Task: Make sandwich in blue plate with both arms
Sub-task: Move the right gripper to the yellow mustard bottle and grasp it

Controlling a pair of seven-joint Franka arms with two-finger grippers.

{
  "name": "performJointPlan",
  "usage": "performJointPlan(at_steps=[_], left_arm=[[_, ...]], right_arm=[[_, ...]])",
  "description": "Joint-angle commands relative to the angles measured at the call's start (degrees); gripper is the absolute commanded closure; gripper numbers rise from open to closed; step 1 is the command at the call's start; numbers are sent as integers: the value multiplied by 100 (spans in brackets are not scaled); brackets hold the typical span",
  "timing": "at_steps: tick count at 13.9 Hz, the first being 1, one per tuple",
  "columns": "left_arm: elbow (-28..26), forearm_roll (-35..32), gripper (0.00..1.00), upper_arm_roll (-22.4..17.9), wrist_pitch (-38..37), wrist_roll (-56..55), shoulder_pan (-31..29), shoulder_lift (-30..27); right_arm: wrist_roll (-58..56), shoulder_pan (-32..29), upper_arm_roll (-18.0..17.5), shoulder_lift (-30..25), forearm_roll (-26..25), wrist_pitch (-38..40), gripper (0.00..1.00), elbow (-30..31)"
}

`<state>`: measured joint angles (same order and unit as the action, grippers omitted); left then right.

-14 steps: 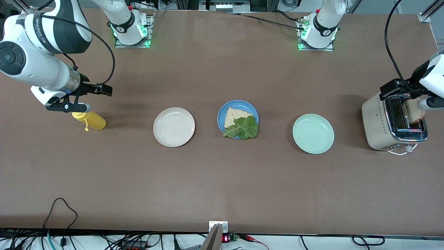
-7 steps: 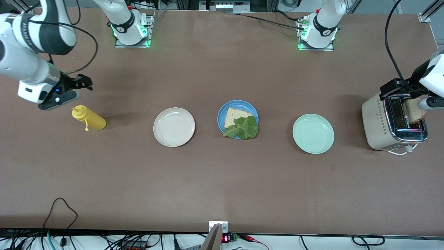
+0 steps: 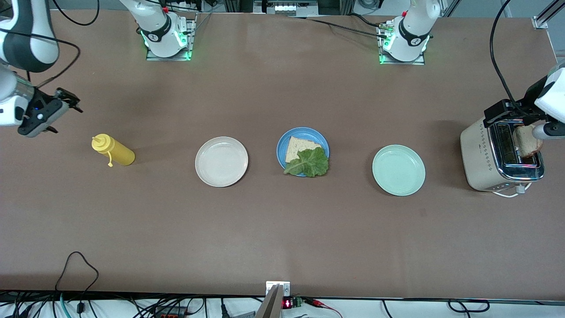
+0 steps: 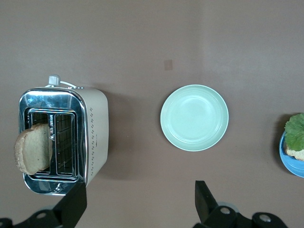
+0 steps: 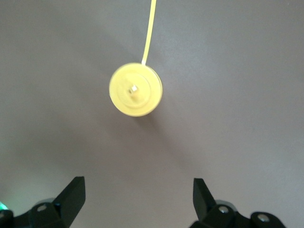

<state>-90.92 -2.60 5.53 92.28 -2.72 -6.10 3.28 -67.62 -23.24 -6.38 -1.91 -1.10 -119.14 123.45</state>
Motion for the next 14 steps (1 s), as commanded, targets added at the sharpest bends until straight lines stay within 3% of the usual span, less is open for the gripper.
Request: performJointPlan(at_steps=[1,7,11,14], left_arm=[[74,85,0,9,-87,113,-23,-29],[65,85,0,9,-87,105,-23,-29],[56,85,0,9,-96,87,-32,-38],[65,85,0,18,-96,70,-23,-56]], right_arm=[[-1449,-452,57,224,984,-302,0,56],[-4123,-1288,75,1217,3228,-522,0,-5],[-5405,-1656,75,1919,4203,-435,0,-111],[-6077,-1886,75,2552,4653,-58,0,-522]])
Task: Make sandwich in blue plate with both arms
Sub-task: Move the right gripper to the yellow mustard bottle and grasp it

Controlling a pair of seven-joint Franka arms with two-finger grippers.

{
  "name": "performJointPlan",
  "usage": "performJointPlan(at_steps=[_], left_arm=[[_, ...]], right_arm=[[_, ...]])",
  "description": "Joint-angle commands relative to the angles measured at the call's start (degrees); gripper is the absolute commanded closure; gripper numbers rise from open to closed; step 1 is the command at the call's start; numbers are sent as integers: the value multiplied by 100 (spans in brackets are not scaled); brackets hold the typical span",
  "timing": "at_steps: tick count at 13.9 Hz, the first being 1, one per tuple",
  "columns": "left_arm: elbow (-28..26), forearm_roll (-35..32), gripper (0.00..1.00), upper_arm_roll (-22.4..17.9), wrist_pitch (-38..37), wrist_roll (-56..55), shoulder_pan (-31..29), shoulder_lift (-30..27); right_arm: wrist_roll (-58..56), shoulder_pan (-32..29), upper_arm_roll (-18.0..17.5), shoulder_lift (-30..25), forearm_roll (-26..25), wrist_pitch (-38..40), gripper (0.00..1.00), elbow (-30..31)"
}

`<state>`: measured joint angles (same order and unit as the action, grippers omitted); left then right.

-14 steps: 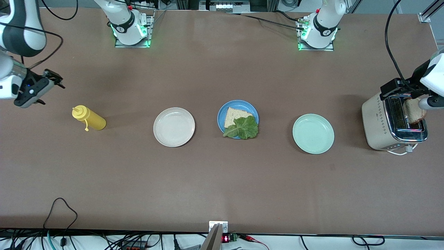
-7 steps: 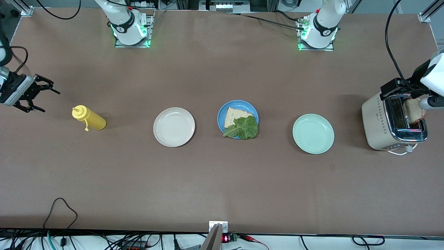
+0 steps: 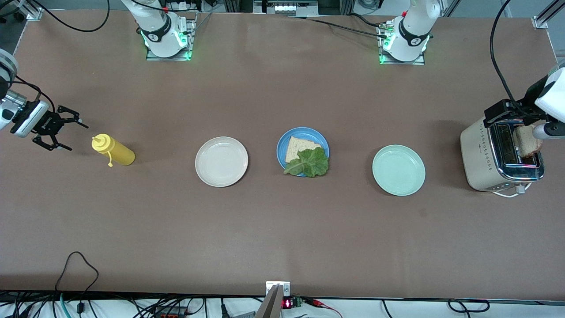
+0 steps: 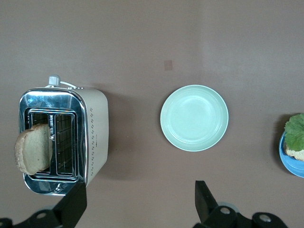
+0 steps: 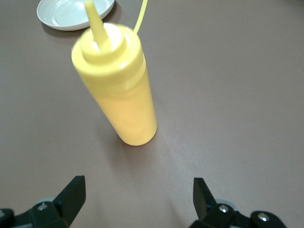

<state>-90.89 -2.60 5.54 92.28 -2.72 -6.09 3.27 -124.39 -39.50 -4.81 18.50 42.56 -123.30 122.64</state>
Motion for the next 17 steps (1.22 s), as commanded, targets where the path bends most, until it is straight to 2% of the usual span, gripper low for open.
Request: performJointPlan(at_steps=[1,7,11,17], left_arm=[[63,93,0,17,-96,70,-23,-55],[80,102,0,8,-210,78,-32,-63],[72,313,0,-1,-219,78,-32,-72],[63,313,0,17,-166,105,-15,-63]], right_arm=[[-471,-329,-82,731,340,464,0,-591],[-990,-418,-99,1409,1095,859,0,-811],[-1087,-418,-161,1700,1149,1106,0,-1207],[-1430,-365,-451,1832,1202,1211,0,-1146]])
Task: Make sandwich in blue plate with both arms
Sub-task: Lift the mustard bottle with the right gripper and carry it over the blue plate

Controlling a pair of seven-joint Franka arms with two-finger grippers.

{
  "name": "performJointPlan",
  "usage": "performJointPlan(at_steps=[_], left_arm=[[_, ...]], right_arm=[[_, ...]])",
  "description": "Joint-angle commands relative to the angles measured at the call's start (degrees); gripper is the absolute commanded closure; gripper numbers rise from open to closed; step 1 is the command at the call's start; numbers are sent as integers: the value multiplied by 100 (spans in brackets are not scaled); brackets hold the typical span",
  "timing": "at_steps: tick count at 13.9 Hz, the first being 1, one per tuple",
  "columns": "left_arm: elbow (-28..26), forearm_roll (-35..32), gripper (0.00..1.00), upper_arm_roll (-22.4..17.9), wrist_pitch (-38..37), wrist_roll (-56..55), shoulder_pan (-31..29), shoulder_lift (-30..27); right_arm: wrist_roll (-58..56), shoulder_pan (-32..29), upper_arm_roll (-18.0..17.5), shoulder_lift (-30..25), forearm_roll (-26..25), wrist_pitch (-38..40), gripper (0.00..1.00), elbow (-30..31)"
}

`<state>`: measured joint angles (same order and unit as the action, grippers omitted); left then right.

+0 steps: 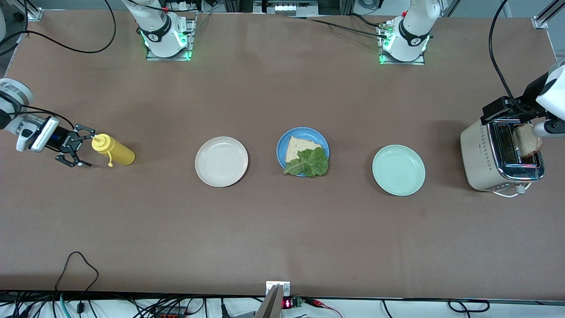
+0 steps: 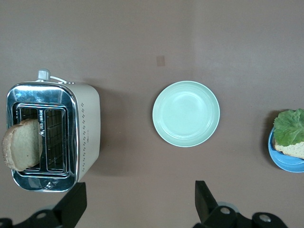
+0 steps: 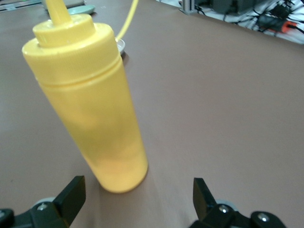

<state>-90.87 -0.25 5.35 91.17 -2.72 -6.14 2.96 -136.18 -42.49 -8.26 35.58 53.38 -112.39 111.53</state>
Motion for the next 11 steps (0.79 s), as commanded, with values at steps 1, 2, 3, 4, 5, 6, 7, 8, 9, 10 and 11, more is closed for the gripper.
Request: performJointPlan(at_steps=[1,2,3,4,5,6,7,8,9,10,11], left_arm=[[69,78,0,36,-56,105,-1,-32],[69,78,0,36,-56,105,-1,-32],[69,78,0,36,-47,105,-10,-23],[69,78,0,19,-38,105,-10,-14],[69,78,0,1,-21,105,-10,-14],[69,95,0,-17,14,105,-10,-14],[69,104,0,-43,93,105,25,-14],[69,104,0,-95,111,105,78,-6],[69,104,0,-174,103,96,200,-14],[69,95,0,-279,103,96,279,-14],[69,95,0,-298,94,105,306,-23]], right_arm=[[-312,-49,-115,151,120,191,0,-27],[-356,-40,-115,151,120,235,0,-18],[-357,-31,-167,151,129,235,0,-9],[-357,-22,-220,160,129,227,0,9],[-357,21,-229,195,129,218,0,9],[-357,65,-229,230,129,209,0,17],[-357,83,-290,231,137,183,0,18],[-357,92,-369,231,137,156,0,18],[-348,109,-387,231,137,147,0,18],[-348,136,-396,231,146,130,0,18],[-339,205,-405,231,155,130,0,18]])
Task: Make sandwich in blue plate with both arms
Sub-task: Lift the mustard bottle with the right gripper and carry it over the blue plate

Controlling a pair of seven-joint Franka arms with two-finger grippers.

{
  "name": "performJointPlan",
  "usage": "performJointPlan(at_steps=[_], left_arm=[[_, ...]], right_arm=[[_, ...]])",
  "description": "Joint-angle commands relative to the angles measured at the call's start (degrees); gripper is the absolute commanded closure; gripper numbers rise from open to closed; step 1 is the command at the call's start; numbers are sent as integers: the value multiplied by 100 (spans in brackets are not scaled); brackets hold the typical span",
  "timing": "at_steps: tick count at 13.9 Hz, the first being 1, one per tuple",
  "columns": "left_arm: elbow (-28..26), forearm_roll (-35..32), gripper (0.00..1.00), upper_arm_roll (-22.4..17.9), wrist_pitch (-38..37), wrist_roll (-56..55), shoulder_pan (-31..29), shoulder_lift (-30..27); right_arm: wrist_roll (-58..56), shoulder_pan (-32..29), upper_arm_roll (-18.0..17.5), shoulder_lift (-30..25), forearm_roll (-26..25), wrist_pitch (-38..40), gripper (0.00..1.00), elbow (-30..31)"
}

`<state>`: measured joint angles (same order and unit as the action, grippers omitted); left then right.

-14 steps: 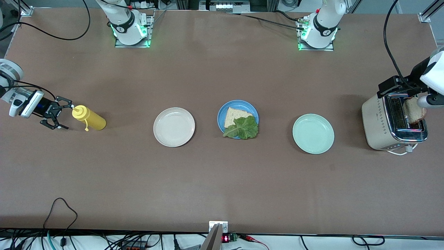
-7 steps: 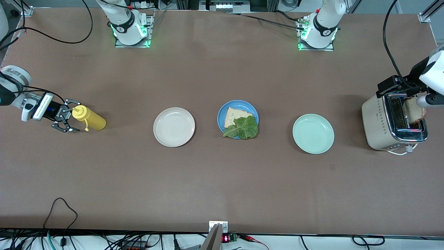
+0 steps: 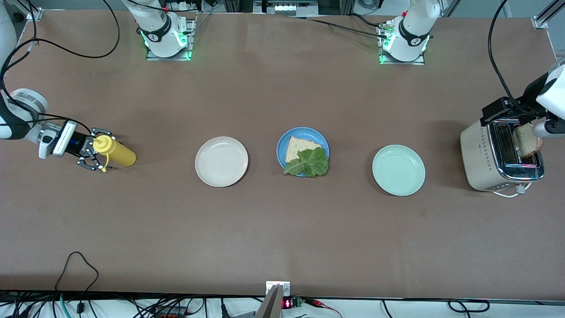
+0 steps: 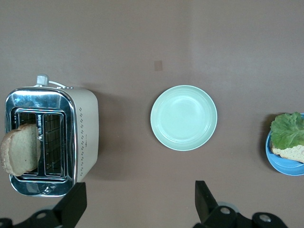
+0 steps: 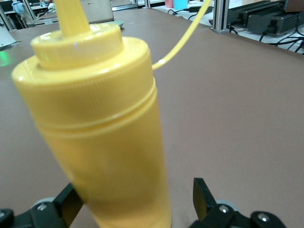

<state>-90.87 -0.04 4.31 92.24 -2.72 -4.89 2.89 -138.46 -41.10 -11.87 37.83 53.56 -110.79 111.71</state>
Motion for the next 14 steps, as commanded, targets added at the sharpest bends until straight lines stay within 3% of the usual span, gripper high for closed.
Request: performJointPlan(at_steps=[1,5,6,7,8,10,14], left_arm=[[61,75,0,-194,-22,105,173,-25],[-10,57,0,-132,-92,122,120,-121],[-62,57,0,-132,-84,122,102,-139],[-106,57,0,-132,-84,114,94,-157],[-185,57,0,-132,-66,113,93,-209],[-308,57,0,-124,22,113,102,-306],[-423,57,0,-124,75,113,85,-333]], right_arm=[[-102,85,-70,5,138,-48,0,0],[-67,137,-201,5,208,-92,0,0],[-58,138,-210,-13,208,-118,18,0],[-32,138,-263,-48,208,-153,46,0],[3,146,-272,-66,208,-205,69,-8],[21,260,-272,-66,155,-267,100,-9],[441,567,-290,-494,59,-557,100,-35]])
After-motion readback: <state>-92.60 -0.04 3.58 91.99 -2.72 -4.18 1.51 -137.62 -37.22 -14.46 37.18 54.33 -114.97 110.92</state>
